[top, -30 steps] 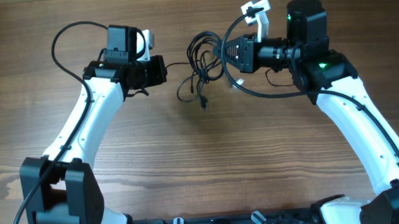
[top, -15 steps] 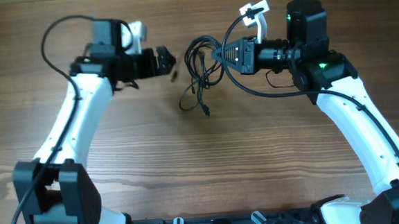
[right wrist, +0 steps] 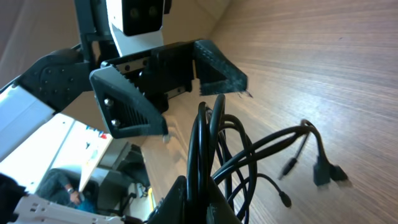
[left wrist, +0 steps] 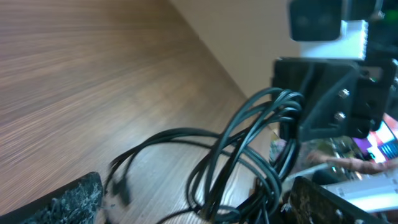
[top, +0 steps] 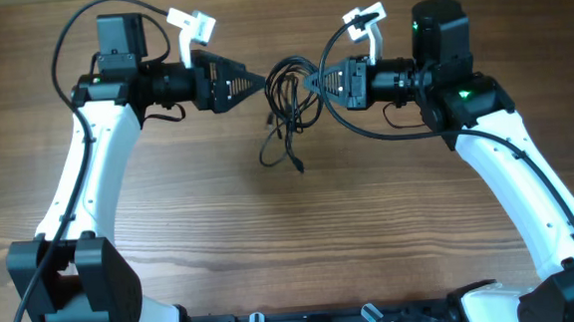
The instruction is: Untangle cables
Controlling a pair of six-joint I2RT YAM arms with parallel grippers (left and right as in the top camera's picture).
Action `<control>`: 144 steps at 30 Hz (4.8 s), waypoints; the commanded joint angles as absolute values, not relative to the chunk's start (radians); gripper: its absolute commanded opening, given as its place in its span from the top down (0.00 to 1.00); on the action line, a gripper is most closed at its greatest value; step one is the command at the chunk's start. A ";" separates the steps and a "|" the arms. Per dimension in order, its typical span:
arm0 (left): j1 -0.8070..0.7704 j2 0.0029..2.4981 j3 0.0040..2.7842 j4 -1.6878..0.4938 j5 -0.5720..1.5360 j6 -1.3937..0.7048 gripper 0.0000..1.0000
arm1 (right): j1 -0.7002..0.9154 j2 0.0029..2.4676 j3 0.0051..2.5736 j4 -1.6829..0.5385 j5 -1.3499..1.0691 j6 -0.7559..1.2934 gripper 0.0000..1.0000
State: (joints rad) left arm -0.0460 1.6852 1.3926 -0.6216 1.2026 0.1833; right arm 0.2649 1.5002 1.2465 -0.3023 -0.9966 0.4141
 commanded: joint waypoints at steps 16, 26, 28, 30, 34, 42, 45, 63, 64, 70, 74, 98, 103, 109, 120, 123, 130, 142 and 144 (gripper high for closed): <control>-0.166 1.682 1.406 -0.618 1.100 0.266 0.43 | 0.265 1.500 1.267 -0.295 -1.082 0.429 0.96; -0.166 1.682 1.406 -0.619 1.027 0.258 0.51 | 0.265 1.500 1.267 -0.295 -1.078 0.426 0.96; -0.166 1.682 1.406 -0.620 1.026 0.258 0.60 | 0.265 1.500 1.267 -0.295 -1.078 0.426 0.96; -0.166 1.682 1.406 -0.622 1.018 0.258 0.88 | 0.265 1.500 1.267 -0.295 -1.078 0.426 0.96; -0.166 1.682 1.406 -0.637 0.962 0.256 0.96 | 0.265 1.500 1.267 -0.296 -1.072 0.418 0.96; -0.165 1.682 1.406 -0.649 0.920 0.242 0.96 | 0.265 1.500 1.267 -0.314 -0.931 0.418 0.78; -0.165 1.682 1.406 -0.649 0.853 0.181 0.96 | 0.265 1.500 1.267 -0.358 -0.815 0.417 0.64; -0.167 1.682 1.406 -0.640 0.708 -0.101 0.96 | 0.272 1.500 1.295 -0.426 -0.708 0.331 0.43; -0.167 1.682 1.406 -0.640 0.708 -0.107 0.96 | 0.276 1.500 1.295 -0.435 -0.701 0.331 0.43; -0.167 1.683 1.406 -0.630 0.704 -0.173 0.96 | 0.329 1.507 1.294 -0.490 -0.593 0.316 0.42; -0.167 1.683 1.406 -0.630 0.677 -0.174 0.96 | 0.368 1.534 1.294 -0.490 -0.578 0.318 0.42; -0.167 1.683 1.406 -0.648 0.577 -0.192 0.96 | 0.409 1.679 1.294 -0.658 -0.547 0.422 0.55; -0.167 1.683 1.406 -0.644 0.578 -0.215 0.96 | 0.409 1.679 1.294 -0.704 -0.646 0.422 0.57; -0.167 1.683 1.406 -0.645 0.595 -0.249 0.96 | 0.408 1.679 1.294 -0.690 -0.637 0.422 0.59; -0.167 1.683 1.406 -0.639 0.646 -0.351 0.96 | 0.409 1.687 1.262 -0.689 -0.553 0.423 0.46; -0.167 1.683 1.406 -0.628 0.647 -0.385 0.96 | 0.409 1.697 1.261 -0.678 -0.553 0.427 0.56; -0.167 1.683 1.406 -0.610 0.677 -0.422 0.96 | 0.408 1.697 1.262 -0.548 -0.616 0.474 0.96; -0.167 1.683 1.406 -0.752 0.691 -0.059 0.96 | 0.329 1.698 1.262 -0.182 -0.838 0.644 0.96; -0.167 1.683 1.406 -0.769 0.727 -0.019 0.96 | 0.326 1.698 1.262 -0.123 -0.852 0.675 0.96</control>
State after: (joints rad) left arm -0.1692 1.6852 1.3926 -0.7471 0.6582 -0.1638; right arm 0.3359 1.6852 1.2625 -0.1936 -0.7536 0.5922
